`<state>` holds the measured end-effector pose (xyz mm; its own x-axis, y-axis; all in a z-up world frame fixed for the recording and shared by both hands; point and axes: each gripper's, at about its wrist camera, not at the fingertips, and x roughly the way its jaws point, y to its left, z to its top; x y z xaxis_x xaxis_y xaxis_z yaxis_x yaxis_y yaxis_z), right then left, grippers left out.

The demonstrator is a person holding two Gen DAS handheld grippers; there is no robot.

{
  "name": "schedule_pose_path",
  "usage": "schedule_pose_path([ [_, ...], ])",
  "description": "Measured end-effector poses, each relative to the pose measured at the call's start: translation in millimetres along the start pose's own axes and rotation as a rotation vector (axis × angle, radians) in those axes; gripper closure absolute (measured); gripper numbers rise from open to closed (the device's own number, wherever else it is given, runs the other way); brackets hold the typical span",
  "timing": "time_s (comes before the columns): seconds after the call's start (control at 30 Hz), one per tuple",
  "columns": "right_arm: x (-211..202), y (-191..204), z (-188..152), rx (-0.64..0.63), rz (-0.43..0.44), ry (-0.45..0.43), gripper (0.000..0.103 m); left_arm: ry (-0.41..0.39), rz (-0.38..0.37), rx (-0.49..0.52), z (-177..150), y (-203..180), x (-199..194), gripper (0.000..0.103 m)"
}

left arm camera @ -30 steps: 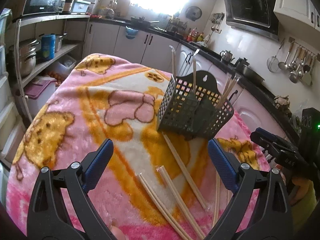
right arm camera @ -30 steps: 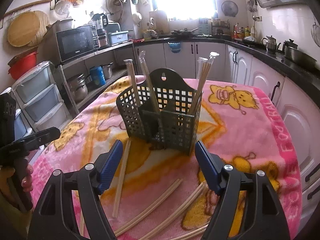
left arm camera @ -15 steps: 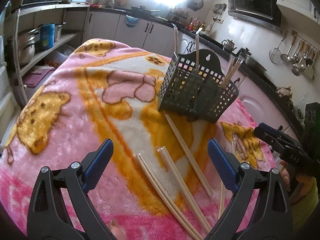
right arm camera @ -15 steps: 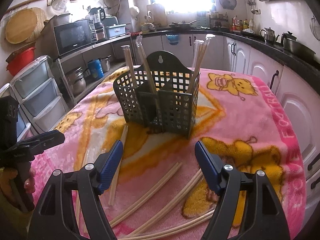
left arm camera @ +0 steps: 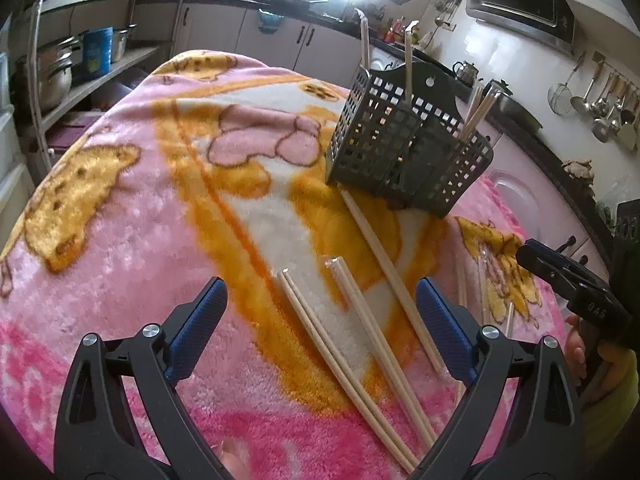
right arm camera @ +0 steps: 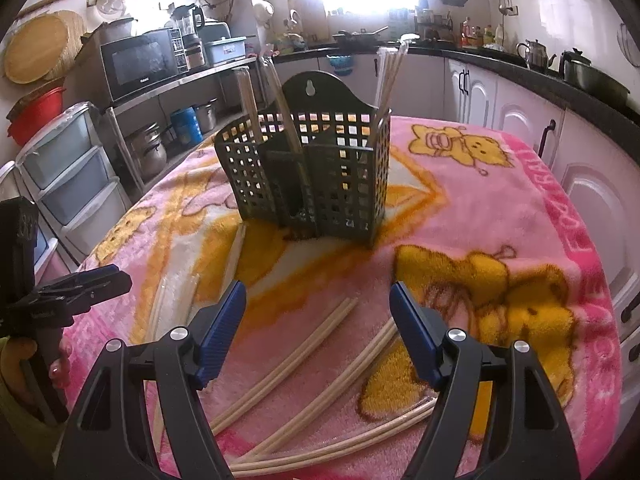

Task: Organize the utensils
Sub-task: 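Lower both tools toward the loose wrapped chopsticks beside the caddy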

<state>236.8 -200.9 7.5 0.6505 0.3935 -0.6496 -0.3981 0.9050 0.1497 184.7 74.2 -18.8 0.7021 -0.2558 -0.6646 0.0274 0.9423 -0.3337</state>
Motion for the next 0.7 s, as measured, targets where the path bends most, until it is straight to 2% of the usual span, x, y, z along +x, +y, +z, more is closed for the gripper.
schedule_pose_path([
  [0.17,7.8,-1.6,-7.0,0.002,0.007,0.025,0.031,0.024,0.002,-0.009,-5.2,1.9,5.9,0.026],
  [0.43,21.4,-1.0,-12.8,0.002,0.023,0.065,0.032,0.076,-0.028,-0.045,-11.2,6.7,19.4,0.061],
  [0.47,23.9,-1.7,-13.3,0.006,0.024,0.072,0.032,0.08,-0.026,-0.045,-11.6,6.7,20.8,0.062],
  [0.53,28.2,-3.0,-13.7,0.012,0.026,0.082,0.035,0.082,-0.024,-0.054,-12.3,8.2,23.3,0.074],
  [0.7,42.5,-5.1,-11.4,0.022,0.033,0.113,0.04,0.092,-0.019,-0.086,-11.8,15.1,29.7,0.078],
])
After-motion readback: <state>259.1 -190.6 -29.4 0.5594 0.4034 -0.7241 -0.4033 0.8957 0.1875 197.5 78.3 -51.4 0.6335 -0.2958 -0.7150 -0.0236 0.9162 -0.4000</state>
